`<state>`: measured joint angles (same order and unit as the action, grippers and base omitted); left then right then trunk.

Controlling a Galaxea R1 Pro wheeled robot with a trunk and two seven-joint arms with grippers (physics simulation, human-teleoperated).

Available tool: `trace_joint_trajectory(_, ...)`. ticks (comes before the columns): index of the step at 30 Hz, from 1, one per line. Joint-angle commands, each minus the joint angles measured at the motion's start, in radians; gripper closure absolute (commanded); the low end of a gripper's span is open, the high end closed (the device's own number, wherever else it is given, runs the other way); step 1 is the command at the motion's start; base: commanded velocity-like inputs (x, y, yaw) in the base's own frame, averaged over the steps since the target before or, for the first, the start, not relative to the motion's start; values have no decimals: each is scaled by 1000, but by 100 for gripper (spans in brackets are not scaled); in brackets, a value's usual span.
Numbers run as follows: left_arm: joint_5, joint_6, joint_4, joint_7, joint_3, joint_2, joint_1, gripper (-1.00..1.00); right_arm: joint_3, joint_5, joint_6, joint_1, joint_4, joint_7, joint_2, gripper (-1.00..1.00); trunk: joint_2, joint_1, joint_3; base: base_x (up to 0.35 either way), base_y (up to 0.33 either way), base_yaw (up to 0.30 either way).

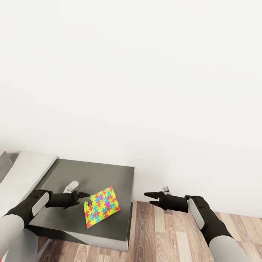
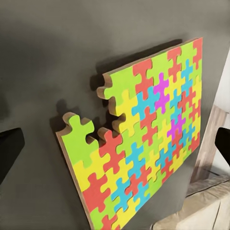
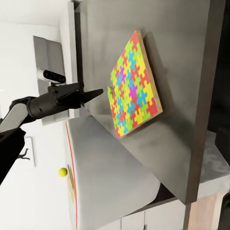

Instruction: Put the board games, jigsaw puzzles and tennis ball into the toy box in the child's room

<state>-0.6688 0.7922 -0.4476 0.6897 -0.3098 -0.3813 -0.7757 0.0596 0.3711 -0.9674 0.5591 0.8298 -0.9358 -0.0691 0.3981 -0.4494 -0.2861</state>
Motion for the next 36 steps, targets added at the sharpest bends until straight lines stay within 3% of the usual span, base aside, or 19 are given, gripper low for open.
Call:
trace_joint_trajectory(1, -5, 4, 0, 1, -5, -1, -1, -100, 2, -2, -4, 1, 0, -5, 0, -100, 2, -1, -2, 0, 0, 0)
trace_joint_trajectory(21, -5, 4, 0, 1, -13, 0, -2, -100, 3, 0, -5, 1, 0, -6, -6, -100, 2, -1, -24, 0, 0, 0)
trace_joint_trajectory(36, -5, 4, 0, -1, -18, 14, -2, -100, 3, 0, -5, 1, 0, -6, -8, -100, 2, -1, -26, 0, -64, 0)
